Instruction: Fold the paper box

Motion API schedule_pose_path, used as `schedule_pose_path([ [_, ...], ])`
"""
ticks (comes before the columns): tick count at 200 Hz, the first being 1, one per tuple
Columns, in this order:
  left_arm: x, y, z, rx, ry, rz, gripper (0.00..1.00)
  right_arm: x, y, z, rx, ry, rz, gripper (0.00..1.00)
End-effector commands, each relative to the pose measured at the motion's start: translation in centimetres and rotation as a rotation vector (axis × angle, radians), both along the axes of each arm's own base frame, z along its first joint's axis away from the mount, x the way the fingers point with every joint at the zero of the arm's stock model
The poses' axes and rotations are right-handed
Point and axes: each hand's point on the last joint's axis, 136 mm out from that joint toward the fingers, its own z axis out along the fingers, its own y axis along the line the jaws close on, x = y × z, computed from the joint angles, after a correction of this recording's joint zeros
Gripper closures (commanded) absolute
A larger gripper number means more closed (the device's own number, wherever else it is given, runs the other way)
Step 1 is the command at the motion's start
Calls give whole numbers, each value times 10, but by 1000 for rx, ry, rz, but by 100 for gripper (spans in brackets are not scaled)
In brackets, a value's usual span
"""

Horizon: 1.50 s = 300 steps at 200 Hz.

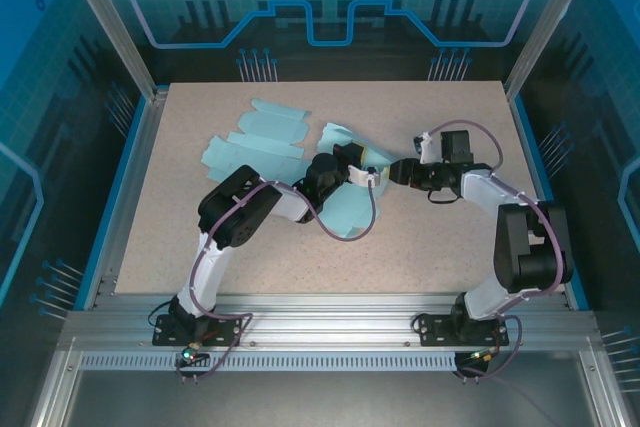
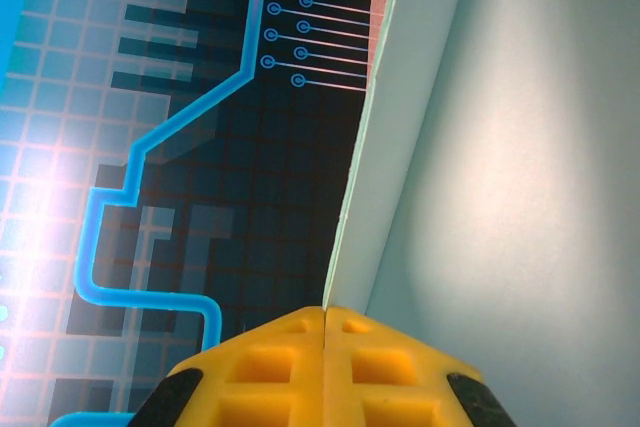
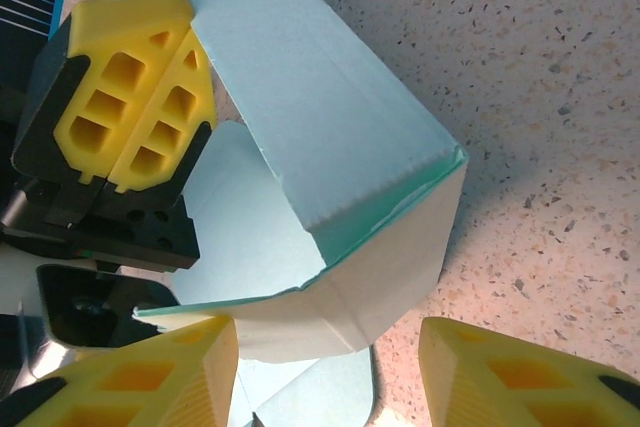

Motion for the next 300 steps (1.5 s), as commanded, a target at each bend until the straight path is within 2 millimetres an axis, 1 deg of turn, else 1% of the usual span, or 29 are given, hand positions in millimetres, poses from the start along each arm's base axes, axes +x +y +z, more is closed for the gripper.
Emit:
schedule_pose_path([
  [1, -9, -5, -10, -2, 12, -34, 100, -3, 4, -11, -23, 0, -4, 46],
  [6, -10, -6, -9, -6, 11, -38, 100, -4, 5, -15, -27, 5, -3, 45],
  [19, -11, -6, -7, -15, 7, -40, 100, -1, 8, -18, -43, -11, -1, 42],
  [49, -15, -4, -2, -28, -9, -46, 100, 7, 18, -26, -98, -55, 6, 42],
  [78, -18, 0, 2, -54, -13, -41, 100, 12, 25, -29, -137, -99, -2, 42],
  [110, -23, 4, 8, -94, 9, -42, 100, 14, 23, -37, -214, -117, -35, 42],
  [136, -25, 4, 8, -98, 7, -48, 100, 14, 21, -45, -304, -129, -58, 42],
  [160, -27, 5, 8, -109, 4, -48, 100, 15, 19, -47, -377, -159, -83, 42],
  [183, -30, 5, 11, -131, 3, -53, 100, 17, 22, -46, -421, -216, -81, 44],
  [198, -33, 5, 18, -158, 9, -60, 100, 20, 25, -44, -431, -246, -73, 45],
  [217, -37, 6, 27, -198, 23, -70, 100, 24, 25, -44, -442, -251, -78, 45],
  [234, -40, 6, 31, -226, 46, -78, 100, 27, 27, -45, -442, -250, -76, 47],
  [254, -45, 6, 28, -219, 63, -97, 100, 31, 29, -45, -435, -254, -77, 52],
  [289, -52, 7, 23, -221, 111, -111, 100, 40, 26, -45, -459, -271, -103, 57],
  [300, -53, 7, 23, -231, 130, -116, 100, 43, 24, -44, -465, -279, -120, 61],
])
